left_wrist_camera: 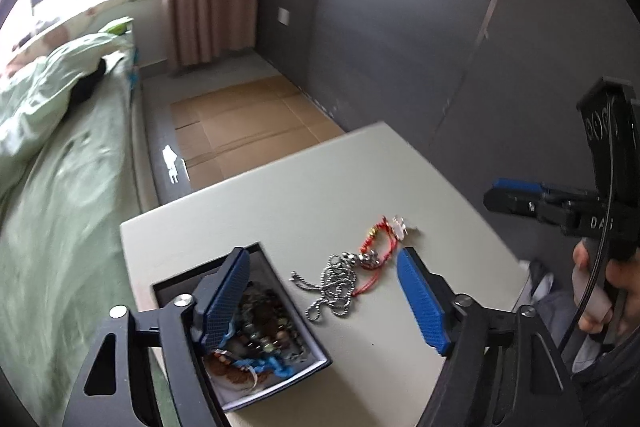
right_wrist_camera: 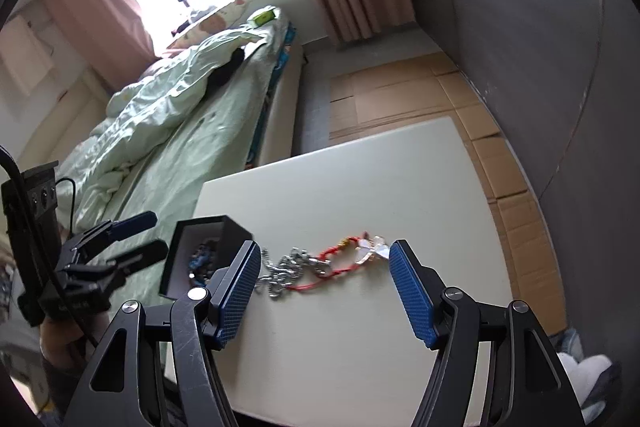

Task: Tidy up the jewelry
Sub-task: 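Grasp the silver chain tangle with the left tool and pull it from the red string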

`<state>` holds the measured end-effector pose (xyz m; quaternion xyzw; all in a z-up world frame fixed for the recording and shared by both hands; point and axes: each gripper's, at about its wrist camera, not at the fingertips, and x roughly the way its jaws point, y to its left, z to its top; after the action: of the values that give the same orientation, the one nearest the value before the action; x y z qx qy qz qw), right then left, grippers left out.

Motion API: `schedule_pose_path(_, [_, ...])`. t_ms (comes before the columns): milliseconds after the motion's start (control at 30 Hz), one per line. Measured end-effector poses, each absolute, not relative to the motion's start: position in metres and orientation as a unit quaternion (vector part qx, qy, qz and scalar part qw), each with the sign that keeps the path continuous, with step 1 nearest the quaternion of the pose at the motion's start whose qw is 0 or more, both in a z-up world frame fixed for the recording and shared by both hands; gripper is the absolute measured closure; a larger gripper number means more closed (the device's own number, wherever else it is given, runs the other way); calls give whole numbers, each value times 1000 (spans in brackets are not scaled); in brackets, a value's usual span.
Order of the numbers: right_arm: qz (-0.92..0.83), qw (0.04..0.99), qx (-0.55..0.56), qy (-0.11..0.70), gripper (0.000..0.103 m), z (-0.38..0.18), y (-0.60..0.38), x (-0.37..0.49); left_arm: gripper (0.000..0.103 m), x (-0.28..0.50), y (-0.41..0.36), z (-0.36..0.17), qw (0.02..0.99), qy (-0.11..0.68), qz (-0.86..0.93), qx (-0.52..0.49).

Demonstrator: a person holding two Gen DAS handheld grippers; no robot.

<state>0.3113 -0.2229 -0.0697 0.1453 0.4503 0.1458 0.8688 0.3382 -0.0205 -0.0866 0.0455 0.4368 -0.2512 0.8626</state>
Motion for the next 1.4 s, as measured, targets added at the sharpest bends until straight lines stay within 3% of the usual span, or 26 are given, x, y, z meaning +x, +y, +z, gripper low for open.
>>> schedule_pose_path(167, [136, 866, 181, 447, 36, -92, -242, 313, 33, 351, -55, -107, 821, 473, -297, 118])
schedule_pose_path(267, [126, 863, 196, 448, 36, -105, -250, 312, 52, 366, -70, -126, 798, 506, -286, 155])
schedule_pose_path(800, [77, 845, 263, 460, 36, -132, -301, 312, 53, 374, -128, -177, 703, 533, -298, 364])
schedule_pose_path(1033, [62, 826, 326, 456, 36, -143, -327, 310, 57, 392, -143, -193, 685, 553, -312, 357])
schedule_pose_path(1133, [61, 821, 341, 453, 36, -145, -333, 308, 68, 396, -147, -193, 679, 561, -333, 337])
schedule_pose_path(1200, [62, 820, 343, 454, 36, -146, -334, 307, 82, 394, -151, -192, 680, 559, -342, 330])
schedule_pose_path(1400, [62, 817, 344, 458, 36, -147, -335, 307, 87, 393, -147, -190, 695, 557, -344, 298])
